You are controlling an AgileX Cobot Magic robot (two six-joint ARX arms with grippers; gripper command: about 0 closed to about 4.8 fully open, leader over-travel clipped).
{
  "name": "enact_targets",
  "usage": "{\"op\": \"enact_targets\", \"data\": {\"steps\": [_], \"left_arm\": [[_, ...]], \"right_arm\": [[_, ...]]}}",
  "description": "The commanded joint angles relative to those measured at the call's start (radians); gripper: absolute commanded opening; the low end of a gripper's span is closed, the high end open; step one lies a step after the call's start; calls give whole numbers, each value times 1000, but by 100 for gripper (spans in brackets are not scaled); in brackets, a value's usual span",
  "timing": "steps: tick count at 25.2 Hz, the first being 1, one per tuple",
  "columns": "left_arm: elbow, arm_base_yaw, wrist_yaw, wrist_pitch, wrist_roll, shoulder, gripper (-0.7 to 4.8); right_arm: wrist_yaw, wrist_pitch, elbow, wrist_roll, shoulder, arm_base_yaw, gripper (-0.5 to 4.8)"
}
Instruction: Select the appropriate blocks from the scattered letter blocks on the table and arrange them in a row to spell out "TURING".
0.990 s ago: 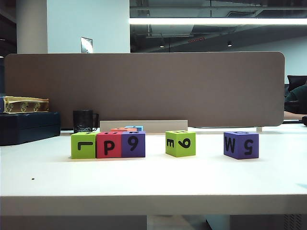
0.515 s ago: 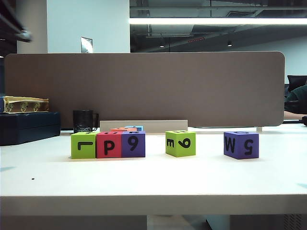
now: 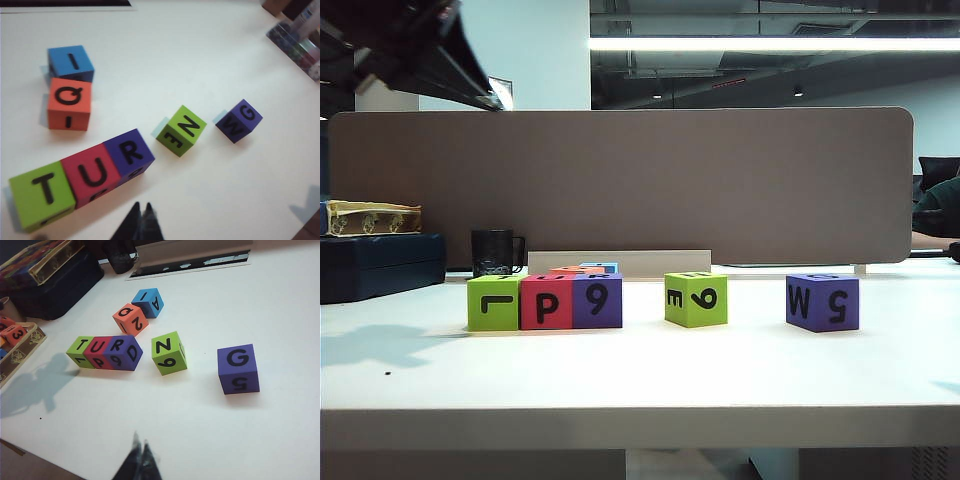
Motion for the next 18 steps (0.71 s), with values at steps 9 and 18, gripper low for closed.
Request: {"op": "enact_targets", "data": {"steps": [9, 18], "left_arm": [[190, -5, -25, -23, 55, 148, -6], [263, -5, -78, -68, 100, 203, -6]], "right_arm": [[-8, 1, 42, -31, 46, 1, -2], [-23, -2, 43, -30, 46, 2, -2]]}}
